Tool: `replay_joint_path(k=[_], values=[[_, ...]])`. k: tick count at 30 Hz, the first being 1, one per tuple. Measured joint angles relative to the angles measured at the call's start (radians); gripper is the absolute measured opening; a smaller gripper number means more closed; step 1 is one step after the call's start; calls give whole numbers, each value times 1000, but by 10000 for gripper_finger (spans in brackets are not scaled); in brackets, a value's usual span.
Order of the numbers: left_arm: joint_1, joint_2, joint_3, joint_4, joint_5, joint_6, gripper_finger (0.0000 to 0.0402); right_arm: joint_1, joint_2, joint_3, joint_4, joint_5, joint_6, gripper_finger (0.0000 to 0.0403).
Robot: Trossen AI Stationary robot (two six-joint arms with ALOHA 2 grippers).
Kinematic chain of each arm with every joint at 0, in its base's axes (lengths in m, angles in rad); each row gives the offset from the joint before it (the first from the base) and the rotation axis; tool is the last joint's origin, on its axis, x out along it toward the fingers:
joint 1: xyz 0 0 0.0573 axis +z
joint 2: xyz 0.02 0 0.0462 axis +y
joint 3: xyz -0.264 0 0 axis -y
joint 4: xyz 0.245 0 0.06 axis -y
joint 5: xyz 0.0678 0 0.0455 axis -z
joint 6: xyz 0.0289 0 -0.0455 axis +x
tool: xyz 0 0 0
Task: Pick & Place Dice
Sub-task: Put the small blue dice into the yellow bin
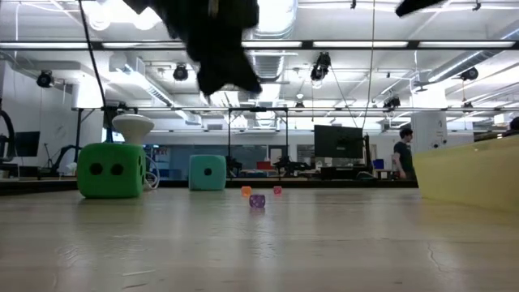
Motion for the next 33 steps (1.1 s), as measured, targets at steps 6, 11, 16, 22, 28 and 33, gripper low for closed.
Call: replay_joint_path(k=[6, 11, 16, 22, 28, 33], values=[[-19, -131, -150, 483, 21, -63, 45, -6, 0, -4, 273, 55, -448, 224], [-22, -135, -266, 901, 177, -220, 45, -11, 7, -13, 632, 127, -917, 224], [-30, -142, -313, 982, 192, -282, 45, -37, 60, -9, 837, 156, -1189, 224], [-53, -143, -306, 1003, 201, -282, 45, -100, 158, 10, 1071, 204, -1367, 224], [-62, -143, -306, 1001, 200, -277, 45, -125, 224, 75, 1139, 220, -1487, 224], [-60, -143, -307, 1004, 209, -274, 45, -135, 244, 103, 1130, 204, -1487, 224]])
